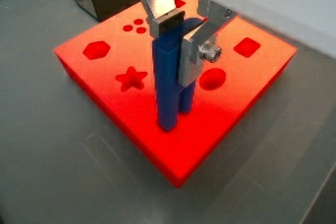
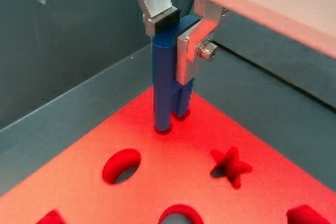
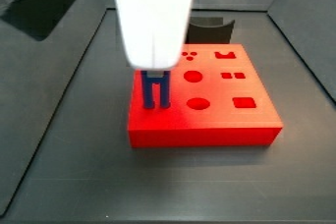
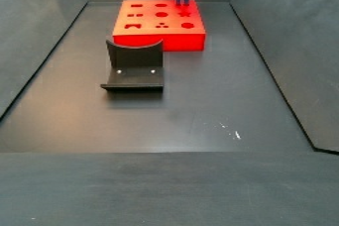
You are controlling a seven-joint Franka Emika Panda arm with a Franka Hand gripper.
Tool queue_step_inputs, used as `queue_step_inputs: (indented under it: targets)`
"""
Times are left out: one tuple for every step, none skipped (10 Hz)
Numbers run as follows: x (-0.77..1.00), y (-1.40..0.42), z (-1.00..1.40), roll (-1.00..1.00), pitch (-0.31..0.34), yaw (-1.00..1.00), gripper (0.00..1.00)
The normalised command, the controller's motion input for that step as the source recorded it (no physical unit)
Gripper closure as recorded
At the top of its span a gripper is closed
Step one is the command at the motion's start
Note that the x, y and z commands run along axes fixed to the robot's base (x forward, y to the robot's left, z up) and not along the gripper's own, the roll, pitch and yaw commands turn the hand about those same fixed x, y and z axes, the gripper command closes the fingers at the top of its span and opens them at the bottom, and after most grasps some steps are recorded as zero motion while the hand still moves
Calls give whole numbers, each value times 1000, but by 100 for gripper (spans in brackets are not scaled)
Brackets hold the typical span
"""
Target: Insert the square-circle object.
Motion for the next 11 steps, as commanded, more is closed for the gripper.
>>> queue_step_inputs:
  targets:
    - [443, 0, -94, 107, 10, 0, 100]
    - [311, 0, -134, 129, 3, 0, 100]
    - [0, 0, -89, 117, 16, -37, 100]
    - [-197, 0, 0, 61, 29, -151, 100]
    - [-329, 71, 0, 19, 20, -174, 100]
    - [-406, 91, 3, 0, 0, -191, 100]
    - [-289, 43, 0, 0, 0, -131, 100]
    - [29, -29, 0, 0, 0, 0, 100]
    - [180, -131, 0, 0, 0, 0, 100]
    - [291, -171, 0, 0, 0, 0, 100]
    - [297, -109, -29, 0, 0, 0, 100]
